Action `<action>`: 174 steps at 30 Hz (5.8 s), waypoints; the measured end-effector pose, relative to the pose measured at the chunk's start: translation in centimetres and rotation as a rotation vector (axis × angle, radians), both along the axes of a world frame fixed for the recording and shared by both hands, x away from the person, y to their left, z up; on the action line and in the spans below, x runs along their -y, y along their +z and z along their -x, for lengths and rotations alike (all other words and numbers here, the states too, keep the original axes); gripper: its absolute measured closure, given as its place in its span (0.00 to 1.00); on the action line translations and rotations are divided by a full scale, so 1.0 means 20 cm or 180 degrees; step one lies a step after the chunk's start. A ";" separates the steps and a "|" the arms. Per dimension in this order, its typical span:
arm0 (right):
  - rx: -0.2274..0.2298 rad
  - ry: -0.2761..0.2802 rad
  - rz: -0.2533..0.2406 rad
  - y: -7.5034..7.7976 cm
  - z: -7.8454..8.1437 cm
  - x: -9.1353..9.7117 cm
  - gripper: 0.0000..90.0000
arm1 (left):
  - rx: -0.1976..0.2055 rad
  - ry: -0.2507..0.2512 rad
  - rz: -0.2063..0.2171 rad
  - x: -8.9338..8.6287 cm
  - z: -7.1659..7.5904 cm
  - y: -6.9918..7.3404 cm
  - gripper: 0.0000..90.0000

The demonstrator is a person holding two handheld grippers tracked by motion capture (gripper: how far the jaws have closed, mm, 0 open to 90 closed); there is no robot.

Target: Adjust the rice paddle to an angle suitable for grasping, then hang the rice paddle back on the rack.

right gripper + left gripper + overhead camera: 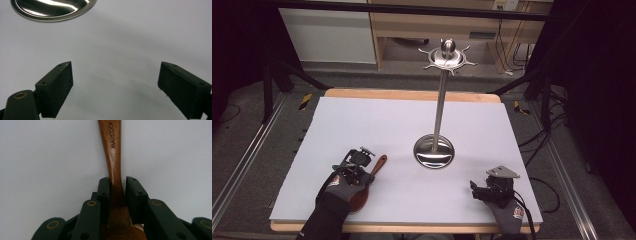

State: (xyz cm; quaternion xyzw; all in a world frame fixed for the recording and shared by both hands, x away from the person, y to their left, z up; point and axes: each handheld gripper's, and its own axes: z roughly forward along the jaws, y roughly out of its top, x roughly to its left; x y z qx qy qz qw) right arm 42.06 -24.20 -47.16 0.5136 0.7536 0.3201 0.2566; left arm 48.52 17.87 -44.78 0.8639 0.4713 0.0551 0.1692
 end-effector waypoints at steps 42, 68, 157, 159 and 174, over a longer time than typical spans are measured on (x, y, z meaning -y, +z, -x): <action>-0.0006 -0.0019 0.0011 0.00 0.00 0.00 0.14 | 0.0409 -0.0016 0.0511 -0.11 0.09 0.08 0.83; 0.0012 -0.0053 0.0017 0.00 0.00 0.00 0.15 | 0.1263 0.0036 0.0886 -0.16 0.27 0.23 0.84; 0.0065 -0.0082 0.0007 0.01 0.01 0.02 0.14 | 0.2383 -0.0399 0.1652 0.22 0.17 1.00 0.85; 0.0069 -0.0082 0.0000 0.01 0.01 0.02 0.15 | 0.2387 -0.0406 0.1661 0.23 0.17 1.01 0.85; 0.0059 -0.0082 0.0004 0.01 0.01 0.02 0.14 | 0.2425 -0.0497 0.1674 0.31 0.13 1.10 0.85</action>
